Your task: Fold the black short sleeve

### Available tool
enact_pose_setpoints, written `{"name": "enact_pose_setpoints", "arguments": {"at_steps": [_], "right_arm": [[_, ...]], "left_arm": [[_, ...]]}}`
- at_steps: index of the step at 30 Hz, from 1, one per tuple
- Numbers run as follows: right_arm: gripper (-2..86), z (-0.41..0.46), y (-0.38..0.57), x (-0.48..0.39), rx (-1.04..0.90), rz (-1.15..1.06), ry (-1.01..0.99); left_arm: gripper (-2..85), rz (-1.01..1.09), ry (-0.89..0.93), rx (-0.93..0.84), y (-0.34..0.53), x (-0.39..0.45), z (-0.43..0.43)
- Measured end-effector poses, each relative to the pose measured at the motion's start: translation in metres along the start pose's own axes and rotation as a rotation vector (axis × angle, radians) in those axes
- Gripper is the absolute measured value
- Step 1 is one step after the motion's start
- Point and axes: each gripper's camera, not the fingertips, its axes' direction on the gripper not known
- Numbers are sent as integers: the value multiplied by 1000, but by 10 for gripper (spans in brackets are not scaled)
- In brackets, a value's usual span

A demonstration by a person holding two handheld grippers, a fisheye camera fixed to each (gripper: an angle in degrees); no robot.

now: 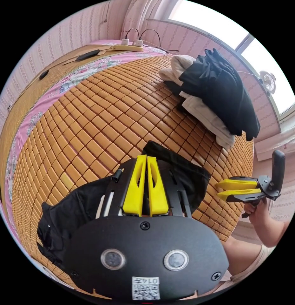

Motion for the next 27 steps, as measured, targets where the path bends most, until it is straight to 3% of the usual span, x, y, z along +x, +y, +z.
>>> {"name": "enact_pose_setpoints", "arguments": {"at_steps": [8,12,20,25,27], "right_arm": [[25,27,-42,-13,9,-25,62],[12,15,-30,-17,56,-11,73],[8,20,-3,-15,29,46,120],[9,32,-5,-20,13,73,93],[10,34,-5,-26,13,65,93]], "left_arm": [[-10,-20,25,28,7,-6,4],[-10,86,89,131,1,14,-3],[-8,252,103,27,-4,54,51],[4,174,102,42,25,41,55],[3,108,102,150,61,17,24]]}}
